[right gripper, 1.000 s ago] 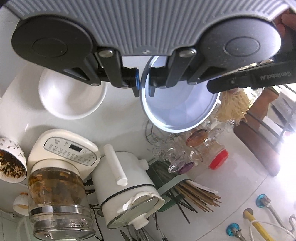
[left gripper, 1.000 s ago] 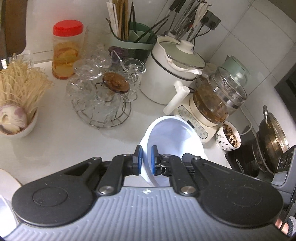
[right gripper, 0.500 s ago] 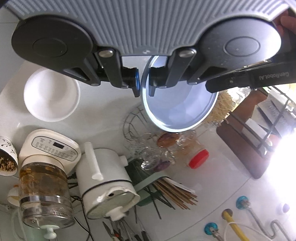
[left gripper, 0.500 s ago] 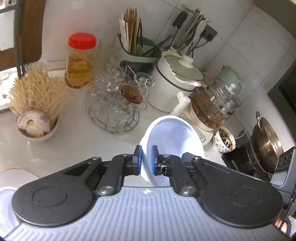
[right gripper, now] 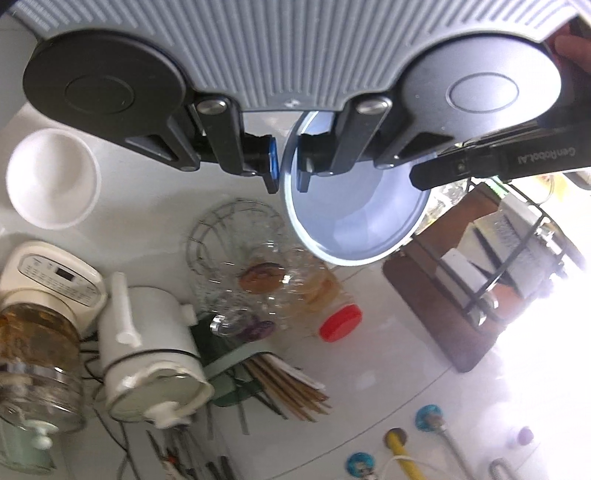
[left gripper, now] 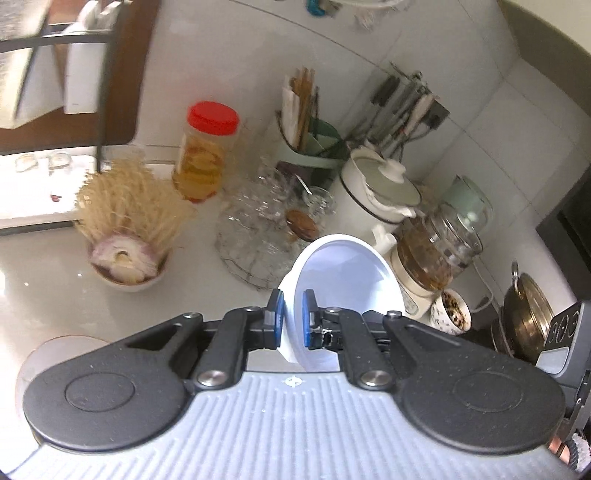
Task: Organize plates and bowls
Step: 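Lift the second plastic bowl and carry it toward the bowl stack, then lower the translucent plastic bowl into the stack and open the left gripper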
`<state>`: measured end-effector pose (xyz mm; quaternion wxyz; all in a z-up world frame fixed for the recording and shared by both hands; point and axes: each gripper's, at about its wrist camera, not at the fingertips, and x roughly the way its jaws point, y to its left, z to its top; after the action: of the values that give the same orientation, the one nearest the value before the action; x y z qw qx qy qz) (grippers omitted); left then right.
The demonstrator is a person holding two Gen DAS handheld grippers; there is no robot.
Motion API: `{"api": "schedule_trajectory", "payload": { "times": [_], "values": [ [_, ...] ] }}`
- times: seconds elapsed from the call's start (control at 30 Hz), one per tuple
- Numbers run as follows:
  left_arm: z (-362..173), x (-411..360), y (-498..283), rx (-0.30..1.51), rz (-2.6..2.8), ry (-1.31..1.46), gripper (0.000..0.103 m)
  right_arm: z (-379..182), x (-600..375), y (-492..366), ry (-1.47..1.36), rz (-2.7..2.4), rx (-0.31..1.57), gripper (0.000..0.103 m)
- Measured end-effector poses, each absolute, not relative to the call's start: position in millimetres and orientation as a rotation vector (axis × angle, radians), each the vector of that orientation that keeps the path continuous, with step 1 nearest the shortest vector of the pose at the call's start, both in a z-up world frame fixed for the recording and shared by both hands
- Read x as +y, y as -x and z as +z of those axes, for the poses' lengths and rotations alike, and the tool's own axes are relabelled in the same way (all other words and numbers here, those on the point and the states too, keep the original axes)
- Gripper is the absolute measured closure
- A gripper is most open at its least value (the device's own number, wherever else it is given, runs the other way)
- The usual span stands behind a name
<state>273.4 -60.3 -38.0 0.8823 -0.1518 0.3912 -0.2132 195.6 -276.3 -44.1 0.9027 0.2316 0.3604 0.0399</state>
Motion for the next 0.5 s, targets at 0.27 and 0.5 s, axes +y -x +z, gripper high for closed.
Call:
{"api": "schedule_trajectory", "payload": {
  "times": [0.27, 0.5],
  "values": [
    [-41.4, -10.9, -254.5, 0.795, -0.345, 0.376, 0.093, -46.5, -233.3, -203.4, -0.431, 0.175, 0.777, 0.090],
    [-47.1, 36.3, -238.9, 0.789, -0.278, 0.417, 0.093, -49.2, -191.6, -205.8, -0.395, 0.238, 0.801, 0.090]
  ]
}}
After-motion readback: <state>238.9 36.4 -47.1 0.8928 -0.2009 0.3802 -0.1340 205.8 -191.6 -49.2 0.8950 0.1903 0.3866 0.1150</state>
